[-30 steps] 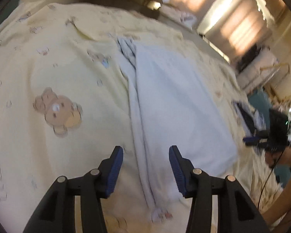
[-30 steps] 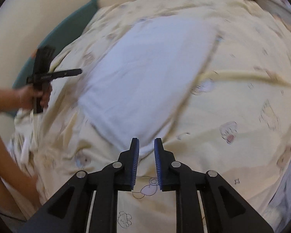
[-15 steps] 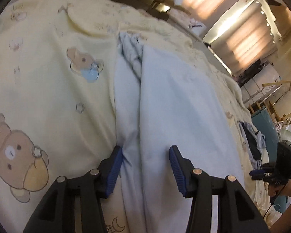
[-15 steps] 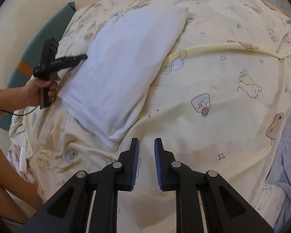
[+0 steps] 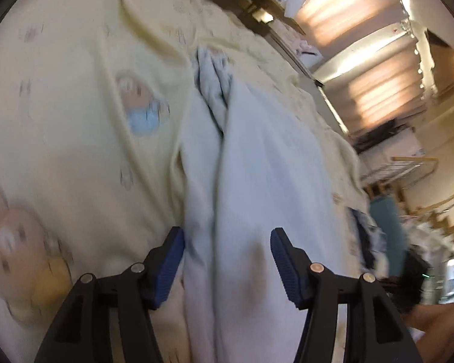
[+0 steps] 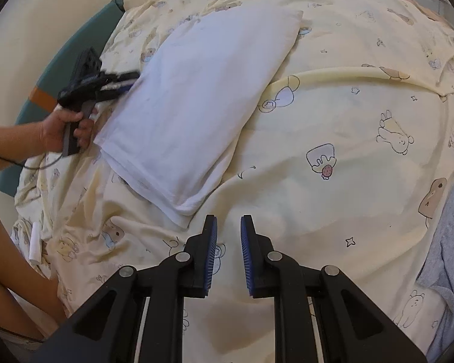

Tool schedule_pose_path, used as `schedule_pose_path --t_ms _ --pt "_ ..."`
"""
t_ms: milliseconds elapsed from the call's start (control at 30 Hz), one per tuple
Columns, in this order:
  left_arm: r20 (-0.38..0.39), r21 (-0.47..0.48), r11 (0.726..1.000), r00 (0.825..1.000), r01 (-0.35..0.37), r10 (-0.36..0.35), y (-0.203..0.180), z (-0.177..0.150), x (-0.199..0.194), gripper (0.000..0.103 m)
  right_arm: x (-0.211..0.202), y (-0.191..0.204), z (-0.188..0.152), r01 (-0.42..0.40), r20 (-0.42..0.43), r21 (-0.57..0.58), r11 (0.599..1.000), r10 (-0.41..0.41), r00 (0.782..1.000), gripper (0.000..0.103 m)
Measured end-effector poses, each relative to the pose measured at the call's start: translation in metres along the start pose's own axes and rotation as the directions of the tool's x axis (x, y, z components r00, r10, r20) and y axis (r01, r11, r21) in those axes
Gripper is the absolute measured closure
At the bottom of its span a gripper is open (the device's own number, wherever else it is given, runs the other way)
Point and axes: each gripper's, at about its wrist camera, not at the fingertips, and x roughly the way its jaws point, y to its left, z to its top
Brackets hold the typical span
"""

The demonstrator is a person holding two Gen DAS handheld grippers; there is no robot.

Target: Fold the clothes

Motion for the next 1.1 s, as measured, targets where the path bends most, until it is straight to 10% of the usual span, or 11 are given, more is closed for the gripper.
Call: schedule_pose_path --t_ms 267,367,767,867,1100 --pt "-0.143 -0.073 0.994 0.986 0.075 -0.085 -0.008 -0.050 -0.006 0.044 -0.003 -0.006 0.004 -0.079 0.046 0.035 0.996 0.077 0.996 0.085" --pt "-0.220 0.047 0.997 0.975 0.054 -0.043 -0.026 -0.064 -0.004 0.044 -0.004 -0.008 0.006 -0.109 0.063 0.047 0.993 0.106 0.992 0.085" --pt "-0.143 -0.022 0.989 0.979 0.144 -0.145 -0.024 -0.055 0.009 0.044 -0.004 -0.014 0.005 -0.099 0.046 0.063 0.993 0.096 0.994 0.085" --pt "-0.228 -0.047 0.988 0.962 0.147 -0.153 -0.027 -0.061 0.016 0.090 -0.004 -0.017 0.005 -0.101 0.050 0.072 0.992 0.098 0.994 0.085" --pt "-0.137 -0.066 0.996 0.988 0.058 -0.067 -0.025 -0.071 -0.011 0.097 0.005 -0.043 0.035 -0.303 0.142 0.170 0.938 0.281 0.949 0.078"
